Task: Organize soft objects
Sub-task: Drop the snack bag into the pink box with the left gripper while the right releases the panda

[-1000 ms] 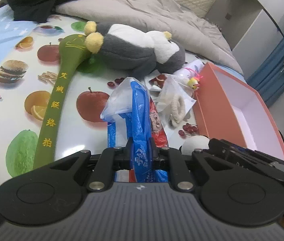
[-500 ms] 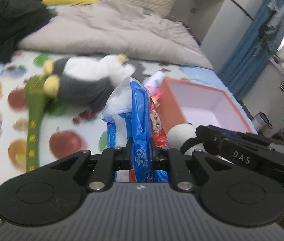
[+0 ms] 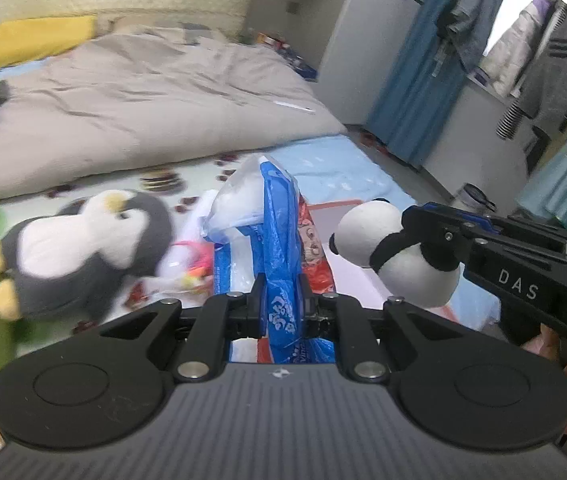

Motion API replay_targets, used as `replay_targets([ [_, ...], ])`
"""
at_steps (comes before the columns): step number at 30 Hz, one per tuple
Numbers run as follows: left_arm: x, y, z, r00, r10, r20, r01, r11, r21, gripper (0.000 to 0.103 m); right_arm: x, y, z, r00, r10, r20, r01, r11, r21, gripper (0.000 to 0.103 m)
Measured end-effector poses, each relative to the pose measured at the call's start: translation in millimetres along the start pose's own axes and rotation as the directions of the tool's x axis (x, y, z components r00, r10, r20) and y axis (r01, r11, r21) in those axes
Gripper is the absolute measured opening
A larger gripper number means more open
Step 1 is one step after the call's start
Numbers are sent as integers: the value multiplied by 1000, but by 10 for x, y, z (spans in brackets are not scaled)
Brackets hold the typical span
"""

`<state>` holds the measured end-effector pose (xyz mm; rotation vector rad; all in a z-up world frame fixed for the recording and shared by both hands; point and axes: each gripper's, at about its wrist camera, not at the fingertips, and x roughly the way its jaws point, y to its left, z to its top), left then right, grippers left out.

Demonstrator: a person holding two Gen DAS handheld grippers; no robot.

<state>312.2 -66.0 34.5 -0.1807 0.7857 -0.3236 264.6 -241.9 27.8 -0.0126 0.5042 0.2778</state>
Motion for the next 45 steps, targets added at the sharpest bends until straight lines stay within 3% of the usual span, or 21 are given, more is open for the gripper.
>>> replay_targets([
  [9, 897, -565, 211, 992, -29, -125, 37, 998, 57, 16, 353, -694, -207, 985, -106, -135, 111, 993, 34, 20],
  [18, 1770, -700, -129, 962, -19, -272, 38, 997, 63, 16, 800, -1089, -814, 950, -132, -283, 165, 981, 98, 20],
  [24, 2026, -647, -350, 946, 2, -323, 22, 997, 72, 16, 935, -1139, -1122, 940, -119, -319, 171, 976, 137, 21],
  [26, 2039, -632, -359, 947, 4, -321, 22, 997, 78, 17, 958, -1145, -1139, 940, -110, -323, 164, 976, 145, 23],
  [30, 1997, -568, -290, 950, -4, -311, 30, 996, 79, 40, 925, -1123, -1080, 941, -139, -308, 183, 976, 119, 29],
  [33, 1852, -525, -221, 964, -2, -268, 25, 996, 81, 41, 839, -1123, -998, 949, -137, -284, 183, 973, 143, 43],
  [39, 1319, -526, -158, 991, 14, -133, 6, 989, 149, 41, 500, -973, -817, 976, -131, -176, 158, 976, 147, 43],
  [45, 780, -431, -281, 999, 24, -29, -18, 982, 185, 41, 176, -716, -776, 992, -97, -78, 109, 981, 159, 43],
])
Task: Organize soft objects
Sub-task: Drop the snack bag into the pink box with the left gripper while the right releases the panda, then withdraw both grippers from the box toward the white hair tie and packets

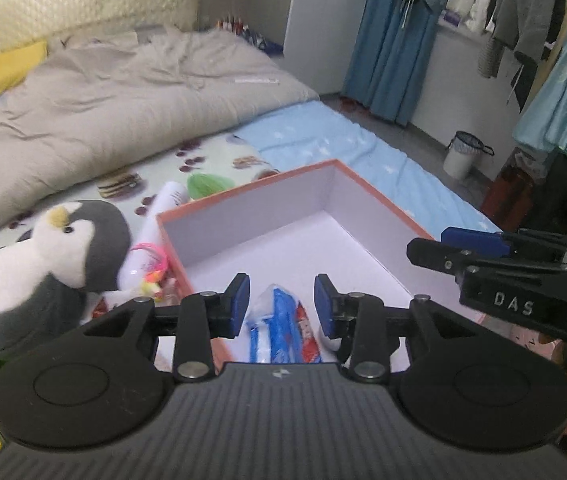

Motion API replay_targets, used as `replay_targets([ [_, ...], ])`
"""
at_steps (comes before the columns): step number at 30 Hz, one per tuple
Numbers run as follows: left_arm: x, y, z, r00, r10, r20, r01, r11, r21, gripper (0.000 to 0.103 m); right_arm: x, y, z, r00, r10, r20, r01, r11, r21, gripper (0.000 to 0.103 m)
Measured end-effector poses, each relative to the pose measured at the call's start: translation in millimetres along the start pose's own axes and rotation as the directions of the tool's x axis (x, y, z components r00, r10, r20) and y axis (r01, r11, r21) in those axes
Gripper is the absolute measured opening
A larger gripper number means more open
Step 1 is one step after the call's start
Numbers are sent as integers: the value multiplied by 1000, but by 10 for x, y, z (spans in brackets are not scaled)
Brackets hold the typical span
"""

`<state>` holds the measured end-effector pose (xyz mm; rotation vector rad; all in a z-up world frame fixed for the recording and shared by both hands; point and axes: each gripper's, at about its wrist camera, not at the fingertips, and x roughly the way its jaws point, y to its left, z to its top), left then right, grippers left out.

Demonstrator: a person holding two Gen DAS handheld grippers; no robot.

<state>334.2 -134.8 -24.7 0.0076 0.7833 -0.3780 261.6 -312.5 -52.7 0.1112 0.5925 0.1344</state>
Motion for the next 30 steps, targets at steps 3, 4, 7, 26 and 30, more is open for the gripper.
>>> replay_targets([
  [3, -199, 65, -163, 1000, -3, 29, 3, 1000, -10, 41, -141, 142, -75, 999, 22, 36, -22, 1000, -6, 43],
  [4, -268, 81, -224, 999, -4, 39, 5, 1000, -10, 41, -182, 193, -105, 999, 28, 45, -27, 1000, -14, 43],
  [7, -446, 146, -396, 998, -21, 59, 23, 999, -30, 41, -281, 322, -221, 997, 38, 66, -37, 999, -24, 43],
  [26, -1192, 366, -1439, 988, 61, 139, -40, 988, -146, 41, -722, 839, -926, 993, 93, 75, -90, 995, -42, 43],
  [30, -1315, 402, -1601, 986, 88, 142, -64, 984, -164, 41, -847, 871, -1050, 992, 103, 70, -99, 994, -48, 43],
])
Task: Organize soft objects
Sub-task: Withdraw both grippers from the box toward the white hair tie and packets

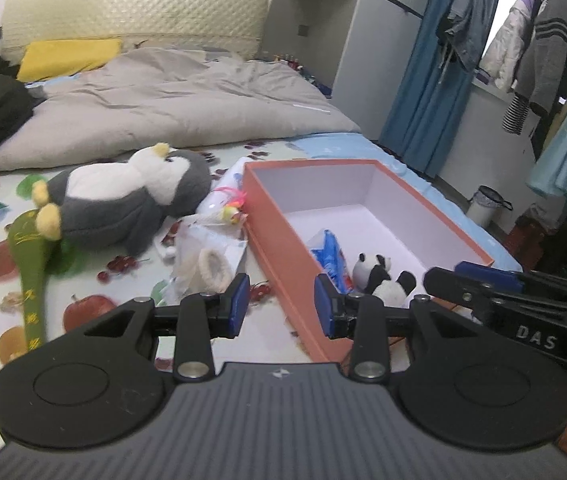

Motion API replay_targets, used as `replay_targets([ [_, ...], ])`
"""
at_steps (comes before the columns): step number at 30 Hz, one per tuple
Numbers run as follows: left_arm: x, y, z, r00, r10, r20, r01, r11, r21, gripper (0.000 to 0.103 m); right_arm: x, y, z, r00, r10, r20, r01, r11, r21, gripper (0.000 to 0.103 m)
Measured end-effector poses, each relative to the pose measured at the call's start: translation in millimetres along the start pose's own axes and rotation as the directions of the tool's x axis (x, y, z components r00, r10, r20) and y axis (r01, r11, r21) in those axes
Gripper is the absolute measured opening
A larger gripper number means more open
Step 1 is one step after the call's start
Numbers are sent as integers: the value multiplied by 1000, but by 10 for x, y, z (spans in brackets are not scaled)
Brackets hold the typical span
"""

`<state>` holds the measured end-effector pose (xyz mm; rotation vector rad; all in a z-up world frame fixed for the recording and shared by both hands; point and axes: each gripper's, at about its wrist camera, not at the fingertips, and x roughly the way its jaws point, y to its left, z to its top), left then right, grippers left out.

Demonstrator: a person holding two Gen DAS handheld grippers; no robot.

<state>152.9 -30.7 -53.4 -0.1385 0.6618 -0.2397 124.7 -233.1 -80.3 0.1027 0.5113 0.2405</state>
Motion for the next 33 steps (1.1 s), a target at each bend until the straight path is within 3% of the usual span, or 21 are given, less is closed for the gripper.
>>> replay_targets([
  [8, -235, 85, -323, 1000, -4, -12, 4, 999, -54, 41, -192, 108, -241, 1000, 17, -23, -17, 999, 27, 43],
  [20, -347, 377, -777, 996, 47, -78, -56, 991, -118, 41, -240, 349, -606, 995, 37, -90, -37, 999, 0, 43],
  [27, -105, 655, -790, 992, 77, -98, -92, 983, -161, 41, 7, 540, -664, 989, 87, -117, -92, 995, -40, 43],
  [33, 261, 925, -701, 993, 62, -95, -81, 974, -209, 41, 404, 641, -624, 984, 101, -145, -112, 991, -70, 43],
])
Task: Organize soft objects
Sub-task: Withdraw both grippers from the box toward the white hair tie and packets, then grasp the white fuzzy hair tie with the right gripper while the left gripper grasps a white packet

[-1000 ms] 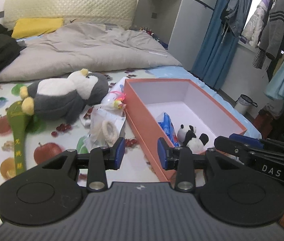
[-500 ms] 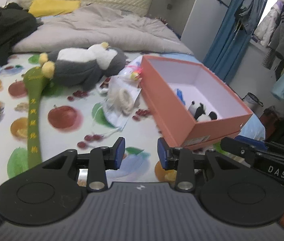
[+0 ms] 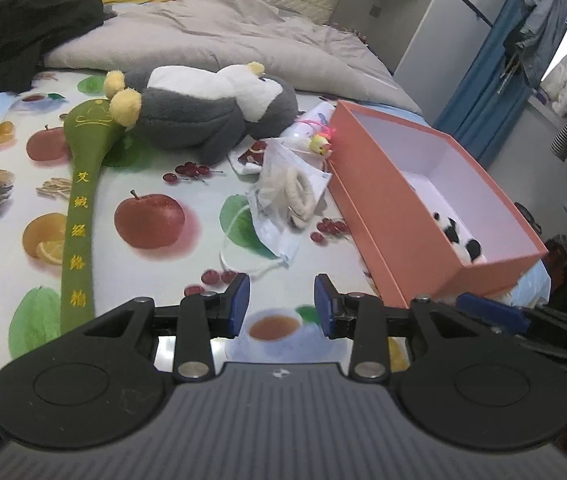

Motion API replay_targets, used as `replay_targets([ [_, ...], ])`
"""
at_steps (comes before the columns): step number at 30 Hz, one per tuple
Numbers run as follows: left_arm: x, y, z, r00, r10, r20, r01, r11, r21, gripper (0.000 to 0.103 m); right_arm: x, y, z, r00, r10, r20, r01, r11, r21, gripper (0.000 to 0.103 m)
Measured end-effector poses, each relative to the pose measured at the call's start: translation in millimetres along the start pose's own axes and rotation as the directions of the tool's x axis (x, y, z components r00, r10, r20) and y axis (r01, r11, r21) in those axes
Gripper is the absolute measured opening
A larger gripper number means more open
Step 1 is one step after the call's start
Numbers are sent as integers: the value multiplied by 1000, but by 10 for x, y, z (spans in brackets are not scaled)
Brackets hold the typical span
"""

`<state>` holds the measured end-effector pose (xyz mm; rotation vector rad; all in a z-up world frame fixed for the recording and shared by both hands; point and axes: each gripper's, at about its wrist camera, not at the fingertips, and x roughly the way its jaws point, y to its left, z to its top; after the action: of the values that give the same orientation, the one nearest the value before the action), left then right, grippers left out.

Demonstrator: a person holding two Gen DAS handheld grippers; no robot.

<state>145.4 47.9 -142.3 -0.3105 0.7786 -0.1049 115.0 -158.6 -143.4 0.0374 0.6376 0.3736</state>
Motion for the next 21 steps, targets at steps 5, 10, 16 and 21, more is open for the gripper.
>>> replay_targets([
  [5, 328, 113, 216, 1000, -12, 2, 12, 1000, -5, 41, 369, 8, 82, 1000, 1, -17, -1, 1000, -18, 42],
  [10, 691, 158, 446, 999, -33, -7, 33, 999, 3, 41, 726, 7, 202, 1000, 9, -29, -10, 1000, -29, 42],
  [16, 1156, 216, 700, 996, -80, -35, 80, 997, 1, 41, 1174, -20, 320, 999, 0, -49, -2, 999, -37, 40],
  [21, 1479, 236, 844, 993, -105, -55, 106, 994, 31, 41, 1505, 6, 369, 997, -10, -71, 6, 998, -59, 33],
])
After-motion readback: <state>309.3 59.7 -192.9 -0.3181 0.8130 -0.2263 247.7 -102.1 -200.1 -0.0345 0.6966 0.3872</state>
